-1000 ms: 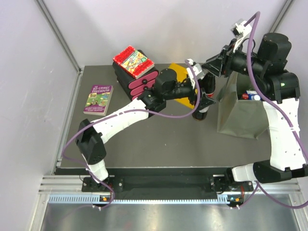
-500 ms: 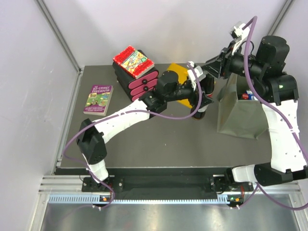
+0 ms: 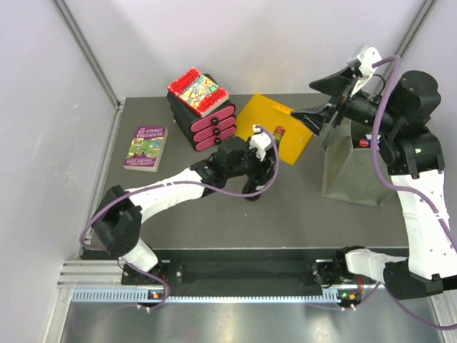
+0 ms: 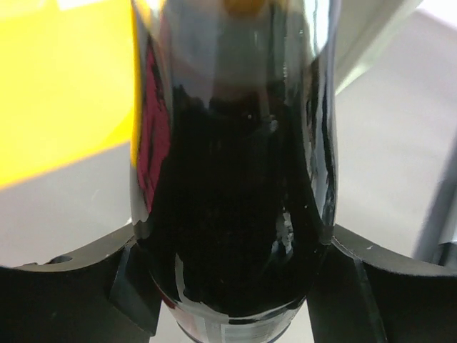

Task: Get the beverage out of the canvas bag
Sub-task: Place the drink at the center of the board.

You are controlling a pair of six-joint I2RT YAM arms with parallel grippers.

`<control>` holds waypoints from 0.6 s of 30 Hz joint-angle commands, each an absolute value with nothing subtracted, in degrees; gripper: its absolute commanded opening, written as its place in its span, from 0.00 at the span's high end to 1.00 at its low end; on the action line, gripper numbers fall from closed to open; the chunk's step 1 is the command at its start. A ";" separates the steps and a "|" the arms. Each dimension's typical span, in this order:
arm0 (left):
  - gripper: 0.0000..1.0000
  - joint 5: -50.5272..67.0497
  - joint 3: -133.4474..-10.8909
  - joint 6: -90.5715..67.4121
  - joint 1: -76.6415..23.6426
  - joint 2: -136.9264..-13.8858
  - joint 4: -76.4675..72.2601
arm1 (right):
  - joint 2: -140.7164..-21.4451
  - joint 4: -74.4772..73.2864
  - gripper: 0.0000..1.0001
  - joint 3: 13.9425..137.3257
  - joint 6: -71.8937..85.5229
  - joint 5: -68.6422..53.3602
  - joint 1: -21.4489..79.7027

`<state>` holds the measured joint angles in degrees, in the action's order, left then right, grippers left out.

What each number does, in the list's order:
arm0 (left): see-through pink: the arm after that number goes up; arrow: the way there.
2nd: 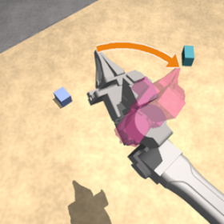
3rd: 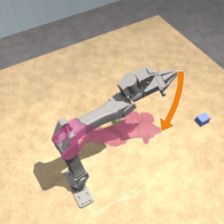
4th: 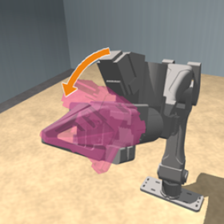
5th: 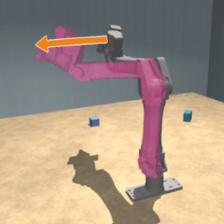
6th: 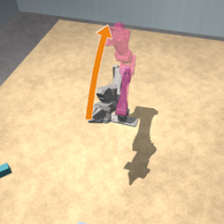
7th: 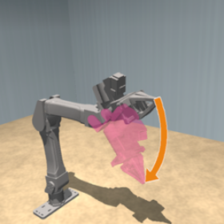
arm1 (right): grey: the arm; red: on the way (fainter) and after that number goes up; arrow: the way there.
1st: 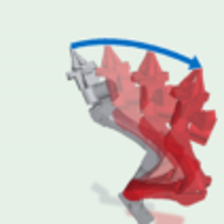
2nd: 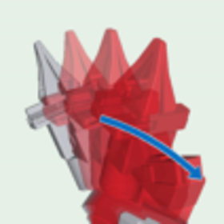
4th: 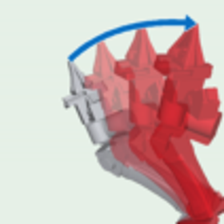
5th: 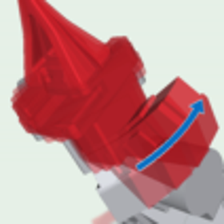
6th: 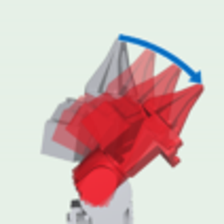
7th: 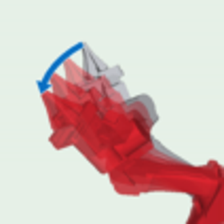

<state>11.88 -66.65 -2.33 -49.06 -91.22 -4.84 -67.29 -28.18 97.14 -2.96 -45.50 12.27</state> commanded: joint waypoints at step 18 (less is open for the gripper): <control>1.00 2.02 -49.67 -3.25 -25.23 -67.25 -32.24 | -59.95 -17.23 0.00 74.71 -14.85 -40.34 12.74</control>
<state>1.30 -50.09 -2.07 -28.71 -73.95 -13.89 -63.09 -24.12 76.44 -11.64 -41.17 12.27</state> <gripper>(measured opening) 0.696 0.993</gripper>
